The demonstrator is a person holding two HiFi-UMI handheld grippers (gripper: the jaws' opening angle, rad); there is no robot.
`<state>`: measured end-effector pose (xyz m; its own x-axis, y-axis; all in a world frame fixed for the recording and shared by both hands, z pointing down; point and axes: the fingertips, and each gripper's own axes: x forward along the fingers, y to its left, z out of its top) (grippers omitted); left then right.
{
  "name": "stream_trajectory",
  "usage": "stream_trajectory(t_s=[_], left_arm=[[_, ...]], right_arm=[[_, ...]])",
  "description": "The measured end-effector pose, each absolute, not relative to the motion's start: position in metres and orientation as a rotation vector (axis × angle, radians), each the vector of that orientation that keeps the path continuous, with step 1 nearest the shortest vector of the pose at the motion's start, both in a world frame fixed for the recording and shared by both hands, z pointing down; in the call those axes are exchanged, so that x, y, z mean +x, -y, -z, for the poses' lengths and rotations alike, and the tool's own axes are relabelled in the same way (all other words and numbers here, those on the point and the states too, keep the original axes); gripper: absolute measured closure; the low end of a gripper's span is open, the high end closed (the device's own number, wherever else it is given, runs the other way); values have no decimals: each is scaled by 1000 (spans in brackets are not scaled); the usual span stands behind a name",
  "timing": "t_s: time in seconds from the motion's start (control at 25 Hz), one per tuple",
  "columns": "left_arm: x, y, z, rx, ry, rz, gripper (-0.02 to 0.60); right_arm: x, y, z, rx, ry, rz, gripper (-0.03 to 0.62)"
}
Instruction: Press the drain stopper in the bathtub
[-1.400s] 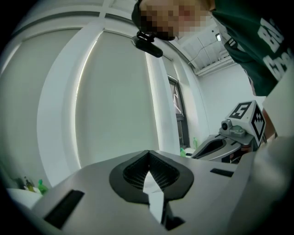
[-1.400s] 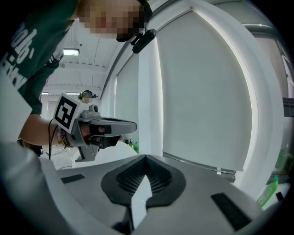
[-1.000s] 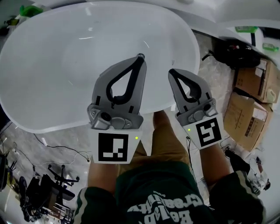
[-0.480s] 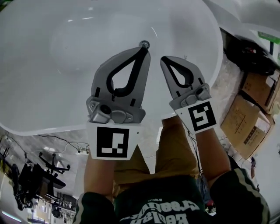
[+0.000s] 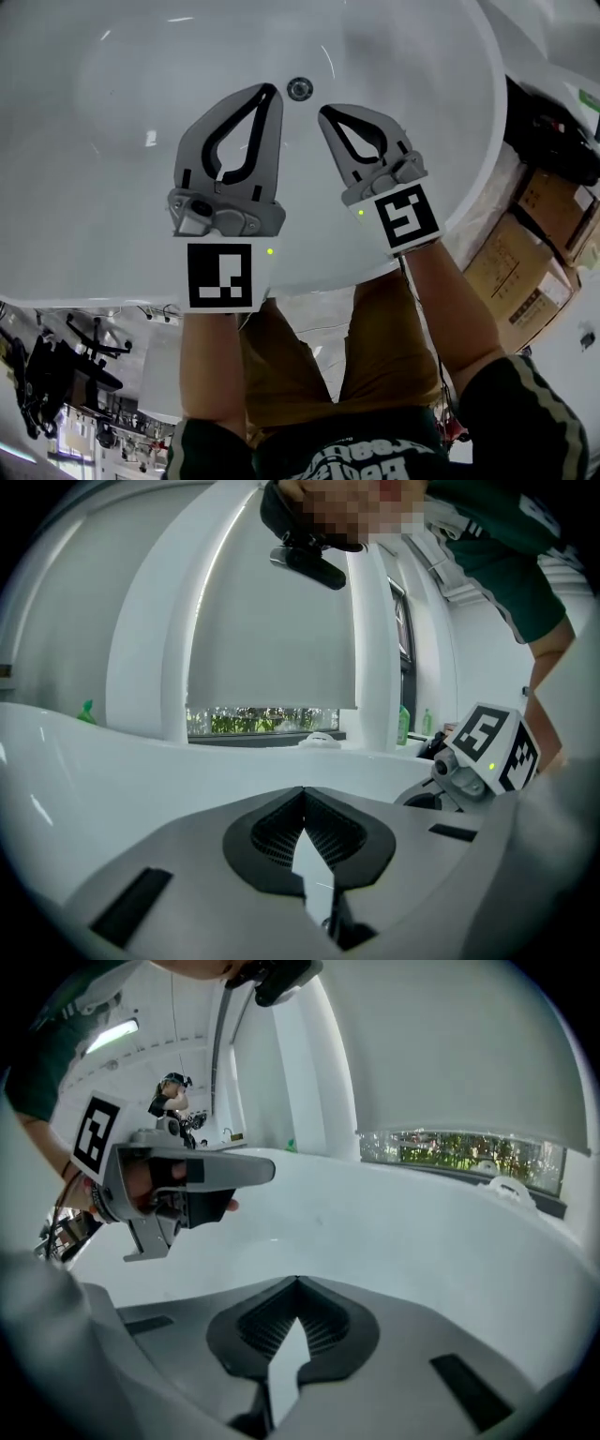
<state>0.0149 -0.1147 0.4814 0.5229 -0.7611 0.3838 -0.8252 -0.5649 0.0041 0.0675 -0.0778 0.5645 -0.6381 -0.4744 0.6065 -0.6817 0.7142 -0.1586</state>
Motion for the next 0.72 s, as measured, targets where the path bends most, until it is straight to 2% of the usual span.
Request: stream_trajectory(t_s=[0.72], left_arm=[[-12, 117, -553, 2527, 1359, -567, 574]], right_arm=[[60, 73, -770, 698, 2127, -605, 585]])
